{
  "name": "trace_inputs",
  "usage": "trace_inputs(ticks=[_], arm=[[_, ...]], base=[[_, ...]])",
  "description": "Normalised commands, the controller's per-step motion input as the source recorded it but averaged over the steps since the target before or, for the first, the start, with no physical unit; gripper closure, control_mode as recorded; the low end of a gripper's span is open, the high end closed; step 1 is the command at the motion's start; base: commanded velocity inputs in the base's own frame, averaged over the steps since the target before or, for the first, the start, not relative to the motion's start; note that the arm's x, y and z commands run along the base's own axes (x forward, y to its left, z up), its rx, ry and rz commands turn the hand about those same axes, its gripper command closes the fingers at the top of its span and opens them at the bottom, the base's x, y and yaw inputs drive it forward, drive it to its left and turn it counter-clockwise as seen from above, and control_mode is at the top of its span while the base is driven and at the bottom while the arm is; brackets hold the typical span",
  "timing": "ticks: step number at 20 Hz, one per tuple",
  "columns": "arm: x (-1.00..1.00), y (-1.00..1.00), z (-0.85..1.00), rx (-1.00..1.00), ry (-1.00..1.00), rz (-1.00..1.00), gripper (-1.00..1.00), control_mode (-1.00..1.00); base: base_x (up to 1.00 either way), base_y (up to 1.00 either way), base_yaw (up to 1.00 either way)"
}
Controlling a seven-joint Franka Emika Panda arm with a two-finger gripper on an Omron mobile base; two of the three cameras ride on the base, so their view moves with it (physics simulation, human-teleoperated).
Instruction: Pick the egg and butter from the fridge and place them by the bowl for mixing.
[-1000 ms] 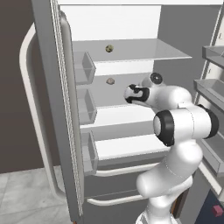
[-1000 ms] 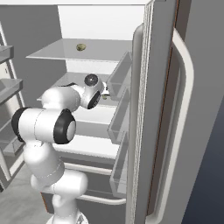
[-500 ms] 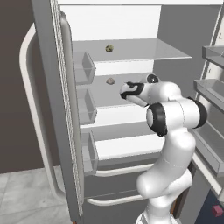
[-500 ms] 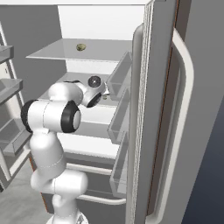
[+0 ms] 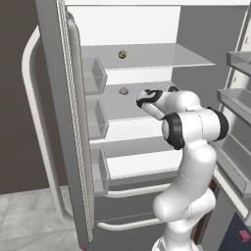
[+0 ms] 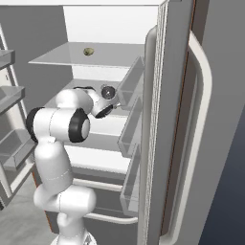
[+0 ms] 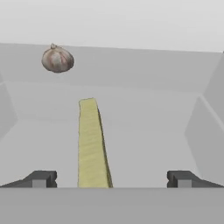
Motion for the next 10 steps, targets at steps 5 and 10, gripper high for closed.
trace_inputs(ticks=[5,10], arm=[[0.1,-0.01,0.0,0.0,0.05,-0.06,-1.0,-1.0],[0.16,0.0,0.0,0.0,0.04,0.0,-1.0,-1.0]], base=[[0.0,0.0,0.0],[0.0,0.0,0.0]])
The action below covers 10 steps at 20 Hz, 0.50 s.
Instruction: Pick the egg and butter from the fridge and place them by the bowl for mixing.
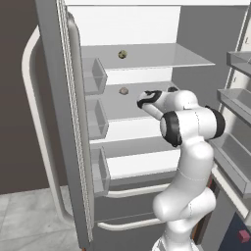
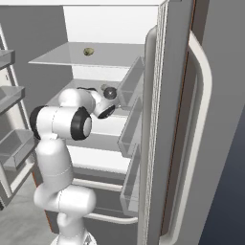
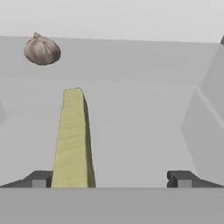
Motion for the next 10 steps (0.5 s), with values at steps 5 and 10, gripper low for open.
trace_inputs(ticks=[5,10], arm=[[0.2,0.0,0.0,0.0,0.01,0.0,-1.0,-1.0],[0.45,0.0,0.0,0.0,0.03,0.0,-1.0,-1.0]], base=[[0.0,0.0,0.0],[0.0,0.0,0.0]])
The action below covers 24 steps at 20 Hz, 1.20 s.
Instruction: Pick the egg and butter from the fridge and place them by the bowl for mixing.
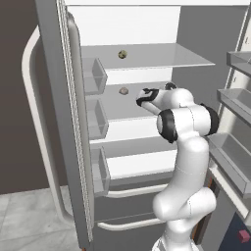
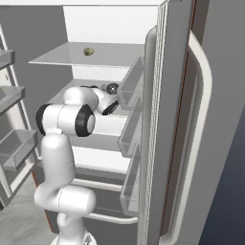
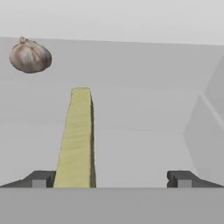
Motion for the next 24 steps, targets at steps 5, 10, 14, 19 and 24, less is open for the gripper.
trace_inputs(ticks=[5,10,14,19,24], arm=[[0.25,0.0,-0.01,0.0,0.03,0.0,-1.0,-1.0],[-0.03,0.0,-0.22,-0.06,0.03,0.02,1.0,-1.0],[0.0,0.0,0.0,0.0,0.0,0.0,1.0,-1.0],[-0.06,0.0,0.0,0.0,-0.04,0.0,1.0,-1.0],[-0.23,-0.03,0.14,0.08,-0.2,0.0,1.0,-1.0]], base=[[0.0,0.0,0.0],[0.0,0.0,0.0],[0.0,0.0,0.0],[0.0,0.0,0.0],[0.0,0.0,0.0]])
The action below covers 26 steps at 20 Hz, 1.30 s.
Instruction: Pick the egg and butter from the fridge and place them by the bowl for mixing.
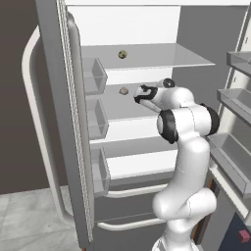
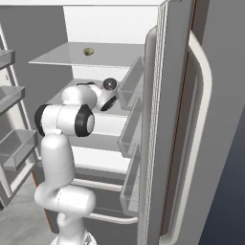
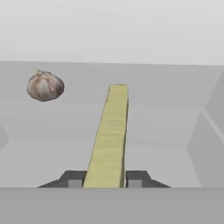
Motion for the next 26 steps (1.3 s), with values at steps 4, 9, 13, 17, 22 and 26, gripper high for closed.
trace_inputs(ticks=[4,9,13,17,22,26], arm=[[-0.11,-0.01,0.0,0.0,-0.02,0.0,1.0,-1.0],[-0.96,0.0,0.37,0.01,-0.16,0.0,1.0,-1.0],[-1.0,0.0,0.87,0.0,-0.12,0.0,1.0,-1.0],[-1.0,0.0,1.0,0.0,-0.01,0.0,1.0,-1.0],[-1.0,0.0,1.0,-0.01,0.2,0.0,1.0,-1.0],[-1.0,0.0,1.0,-0.07,0.44,0.0,1.0,-1.0]], base=[[0.0,0.0,0.0],[0.0,0.0,0.0],[0.0,0.0,0.0],[0.0,0.0,0.0],[0.0,0.0,0.0],[0.0,0.0,0.0]])
